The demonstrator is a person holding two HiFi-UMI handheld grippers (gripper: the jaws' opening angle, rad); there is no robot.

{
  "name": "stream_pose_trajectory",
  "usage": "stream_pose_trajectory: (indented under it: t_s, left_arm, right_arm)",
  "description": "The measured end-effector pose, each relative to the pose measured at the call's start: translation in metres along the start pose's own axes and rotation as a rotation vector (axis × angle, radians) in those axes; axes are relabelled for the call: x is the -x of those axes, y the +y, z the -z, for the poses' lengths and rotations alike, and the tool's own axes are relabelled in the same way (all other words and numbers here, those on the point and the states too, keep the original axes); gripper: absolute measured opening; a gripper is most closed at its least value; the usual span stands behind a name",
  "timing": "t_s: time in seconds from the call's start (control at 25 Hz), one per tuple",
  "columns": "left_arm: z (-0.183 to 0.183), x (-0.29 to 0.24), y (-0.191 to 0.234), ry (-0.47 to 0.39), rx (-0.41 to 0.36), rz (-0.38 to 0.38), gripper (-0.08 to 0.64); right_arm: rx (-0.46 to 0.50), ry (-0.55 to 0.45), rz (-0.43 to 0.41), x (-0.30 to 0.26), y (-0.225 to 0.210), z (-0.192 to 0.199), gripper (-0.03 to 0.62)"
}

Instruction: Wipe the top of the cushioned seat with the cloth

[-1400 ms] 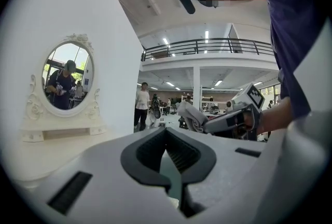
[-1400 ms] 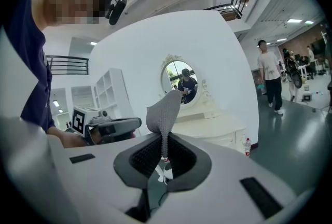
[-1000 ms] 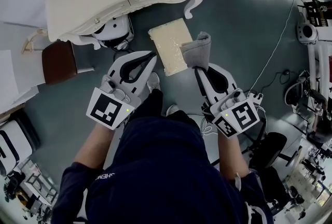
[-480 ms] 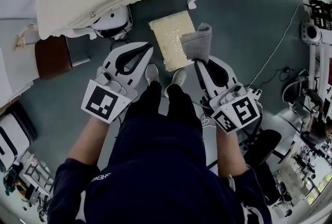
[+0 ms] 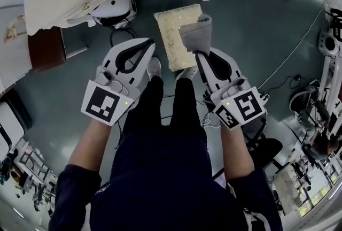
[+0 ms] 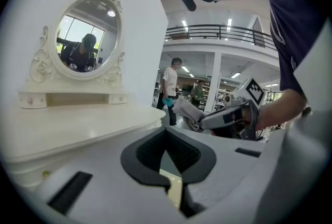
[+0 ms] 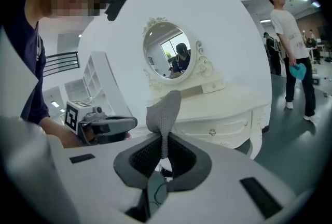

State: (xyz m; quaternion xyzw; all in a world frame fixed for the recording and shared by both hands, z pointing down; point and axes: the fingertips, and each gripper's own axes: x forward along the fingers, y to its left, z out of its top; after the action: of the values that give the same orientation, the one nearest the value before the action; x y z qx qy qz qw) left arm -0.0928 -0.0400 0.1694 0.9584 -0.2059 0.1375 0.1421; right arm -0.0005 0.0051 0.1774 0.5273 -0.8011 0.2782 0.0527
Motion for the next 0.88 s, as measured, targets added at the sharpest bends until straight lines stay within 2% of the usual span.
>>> stream_pose_trajectory:
  t_s: [0.28, 0.52, 0.88]
  left_arm:
    - [0.054, -0.039, 0.022, 0.044, 0.069, -0.066, 0.006]
    - [0.115, -0.065, 0.043, 0.094, 0.123, -0.117, 0.006]
    - [0.194, -0.070, 0.066, 0.157, 0.181, -0.169, 0.007]
  right_arm:
    - [-0.019, 0.067, -0.053, -0.044, -0.048, 0.047, 0.038]
    - [-0.041, 0.135, -0.083, -0.090, -0.087, 0.107, 0.038]
    - [-0.048, 0.224, -0.126, -0.154, -0.110, 0.194, 0.038]
